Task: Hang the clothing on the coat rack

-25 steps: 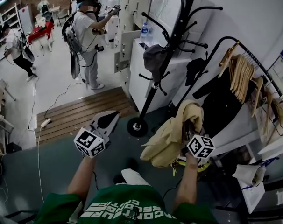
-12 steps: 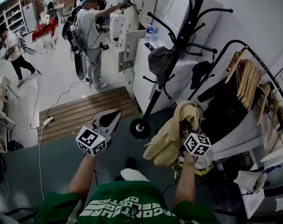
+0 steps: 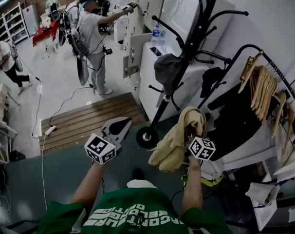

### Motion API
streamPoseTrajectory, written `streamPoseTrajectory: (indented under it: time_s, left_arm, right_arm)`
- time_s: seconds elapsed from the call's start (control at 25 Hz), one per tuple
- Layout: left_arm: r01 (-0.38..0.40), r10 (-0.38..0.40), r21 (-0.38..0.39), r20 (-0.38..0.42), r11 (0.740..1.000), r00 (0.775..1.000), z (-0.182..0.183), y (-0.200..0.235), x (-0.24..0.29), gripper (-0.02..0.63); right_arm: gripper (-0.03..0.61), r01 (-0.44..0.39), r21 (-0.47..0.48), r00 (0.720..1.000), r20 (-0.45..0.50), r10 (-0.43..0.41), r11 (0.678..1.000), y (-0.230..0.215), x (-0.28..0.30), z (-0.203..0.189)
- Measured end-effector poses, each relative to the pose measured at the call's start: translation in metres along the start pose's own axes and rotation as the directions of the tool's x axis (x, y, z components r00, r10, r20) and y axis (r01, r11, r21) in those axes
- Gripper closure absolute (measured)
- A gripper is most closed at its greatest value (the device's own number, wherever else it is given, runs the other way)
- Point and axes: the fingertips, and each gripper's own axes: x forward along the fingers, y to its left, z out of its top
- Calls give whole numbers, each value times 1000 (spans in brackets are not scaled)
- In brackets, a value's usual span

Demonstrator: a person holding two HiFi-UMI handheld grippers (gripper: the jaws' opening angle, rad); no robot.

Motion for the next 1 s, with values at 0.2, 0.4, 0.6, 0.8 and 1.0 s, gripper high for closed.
streamPoseTrajectory:
  time_s: [0.2,0.4,0.6,0.8,1.0]
  left_arm:
    - [11,-11,-7,-15,1000,1000,-7,11,20,611]
    - [17,-18,-12,-34,1000,999,-14,22,35,611]
    - [21,-22,-17,-52,1000,998,-22,33,51,611]
    - [17,-19,-33,-71,999,997,-31,43,63,611]
    - [14,-17,-37,-87,999,996,-39,46,75,611]
  right_arm:
    - [531,8,14,999,-33,-8,1000,-14,32,-15]
    - [531,6,26,998,-56,-5,1000,-23,62,-32]
    - [531,5,35,996,-90,-2,999,-32,90,-53]
    - [531,-5,50,994,-113,11,999,-41,117,-70]
    - [531,-14,70,990,-139,24,997,-50,144,-91]
